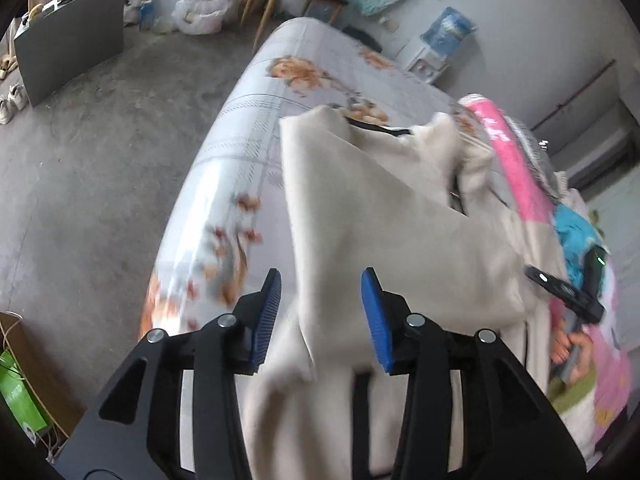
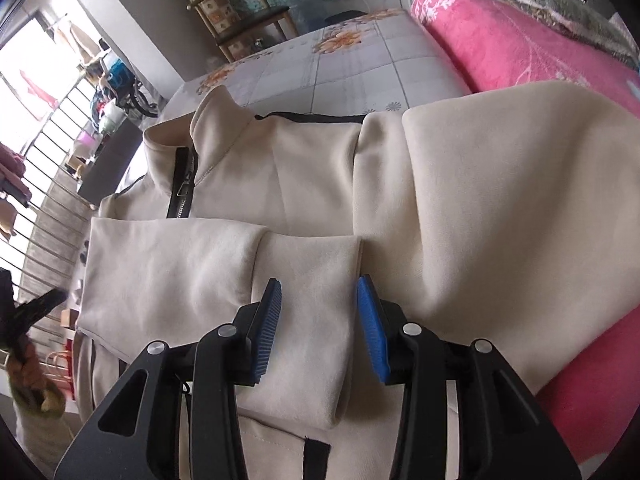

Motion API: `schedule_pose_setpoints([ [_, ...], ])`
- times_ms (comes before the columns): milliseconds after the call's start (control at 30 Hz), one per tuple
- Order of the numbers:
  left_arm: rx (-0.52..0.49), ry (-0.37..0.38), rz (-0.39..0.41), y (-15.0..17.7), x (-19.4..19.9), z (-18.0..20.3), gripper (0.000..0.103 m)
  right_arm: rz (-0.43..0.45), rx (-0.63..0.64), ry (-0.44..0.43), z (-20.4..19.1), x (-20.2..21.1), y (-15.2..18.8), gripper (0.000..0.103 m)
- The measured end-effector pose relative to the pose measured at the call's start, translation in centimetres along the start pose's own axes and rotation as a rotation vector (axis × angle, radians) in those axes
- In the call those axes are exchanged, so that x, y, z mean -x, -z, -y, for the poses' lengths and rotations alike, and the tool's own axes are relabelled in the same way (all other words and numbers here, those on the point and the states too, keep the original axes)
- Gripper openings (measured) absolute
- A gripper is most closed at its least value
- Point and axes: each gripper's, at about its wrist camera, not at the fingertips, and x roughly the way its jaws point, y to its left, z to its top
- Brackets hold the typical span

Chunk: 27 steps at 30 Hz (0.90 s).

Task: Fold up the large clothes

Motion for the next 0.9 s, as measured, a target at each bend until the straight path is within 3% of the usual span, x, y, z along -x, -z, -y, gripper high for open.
schedule_pose_setpoints([
  [200, 0.037, -0.014, -0.004, -2.3, -3.7, -0.9, 0.038, 0.001, 0.01, 0.037, 0.0, -1.1, -0.6, 0.039],
  [400, -0.02, -0.07, 0.011, -2.4, -5.2, 0.3, 0.018, 0.003, 0.092, 0.095, -1.6, -1.8, -0.5, 0.039],
  [500, -0.059, -0.107, 0.036, -2.3, -5.1, 0.7, 0.009, 0.003, 0.181, 0.147, -3.0, -2.1, 0.0, 0.026],
  [567, -0.092, -0.126, 0.06, -2.0, -5.0, 1.2, 0.006, 0.012, 0.258, 0.178, -4.2, -2.1, 0.3, 0.009],
  [633, -0.134, -0.149, 0.085, -1.7, -4.6, 1.9, 0.005, 0.023, 0.329, 0.203, -5.4, -1.8, 0.5, 0.007],
  [733, -0.184, -0.154, 0.125, -1.6, -3.5, 2.7, 0.004, 0.111, 0.398, 0.218, -7.4, 0.2, 0.1, 0.006],
  [900, -0.148, -0.128, 0.171, -2.4, -1.7, 2.1, 0.004, 0.23, 0.337, 0.186, -7.3, 3.0, -2.1, 0.006],
])
